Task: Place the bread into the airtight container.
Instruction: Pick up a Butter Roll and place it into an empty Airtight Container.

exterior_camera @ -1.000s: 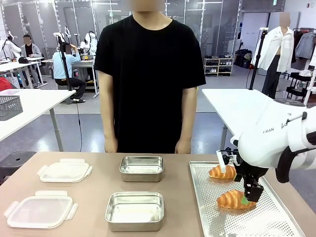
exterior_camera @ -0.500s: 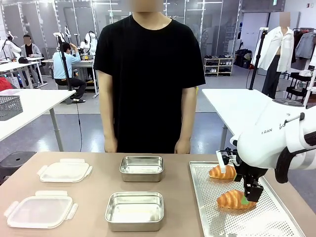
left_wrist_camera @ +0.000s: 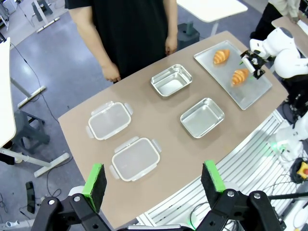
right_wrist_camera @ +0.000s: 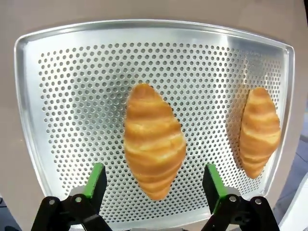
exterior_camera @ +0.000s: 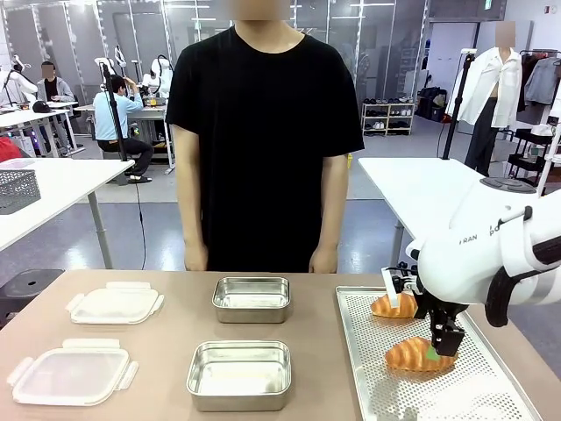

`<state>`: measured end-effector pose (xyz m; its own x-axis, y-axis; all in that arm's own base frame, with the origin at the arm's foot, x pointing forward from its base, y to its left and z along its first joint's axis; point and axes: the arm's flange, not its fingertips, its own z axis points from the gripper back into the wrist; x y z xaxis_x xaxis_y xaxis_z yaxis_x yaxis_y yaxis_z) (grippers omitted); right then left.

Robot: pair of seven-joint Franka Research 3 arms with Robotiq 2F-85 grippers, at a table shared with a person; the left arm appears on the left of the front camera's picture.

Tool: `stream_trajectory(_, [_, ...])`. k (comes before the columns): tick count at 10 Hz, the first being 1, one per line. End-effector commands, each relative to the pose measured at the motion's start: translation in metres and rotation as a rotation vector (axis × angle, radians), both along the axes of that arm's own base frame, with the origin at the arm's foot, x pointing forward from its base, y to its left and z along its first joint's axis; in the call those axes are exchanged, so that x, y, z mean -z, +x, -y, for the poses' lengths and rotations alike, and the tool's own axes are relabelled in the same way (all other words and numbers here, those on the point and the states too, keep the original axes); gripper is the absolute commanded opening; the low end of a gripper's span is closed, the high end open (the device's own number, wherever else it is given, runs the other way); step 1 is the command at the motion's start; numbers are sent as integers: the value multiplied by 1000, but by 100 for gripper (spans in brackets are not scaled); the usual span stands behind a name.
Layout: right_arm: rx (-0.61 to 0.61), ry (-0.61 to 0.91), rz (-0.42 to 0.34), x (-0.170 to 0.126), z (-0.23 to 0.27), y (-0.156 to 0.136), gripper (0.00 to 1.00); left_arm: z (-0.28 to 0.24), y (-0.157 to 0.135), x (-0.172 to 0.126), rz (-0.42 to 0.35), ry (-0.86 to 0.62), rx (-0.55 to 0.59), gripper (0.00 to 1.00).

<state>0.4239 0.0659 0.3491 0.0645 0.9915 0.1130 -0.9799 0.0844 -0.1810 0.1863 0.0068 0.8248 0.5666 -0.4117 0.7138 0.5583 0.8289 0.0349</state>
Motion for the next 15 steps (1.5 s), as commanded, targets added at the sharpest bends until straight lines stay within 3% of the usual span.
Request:
stream_trajectory(1, [18, -41, 30, 16, 1, 0, 100, 0, 0, -3, 2, 4, 1, 100])
stream_trajectory(5, [43, -5, -58, 36, 10, 14, 100, 0, 0, -3, 2, 4, 1, 100])
stream_trajectory(11, [13, -13, -85, 60, 12, 33, 100, 0, 0, -3, 2, 4, 1, 100])
stream_trajectory(12, [19, -16, -87, 62, 12, 35, 96, 0, 0, -3, 2, 4, 1, 100])
stream_trajectory(15, [11, -17, -90, 61, 12, 35, 65, 0, 0, -3, 2, 4, 1, 100])
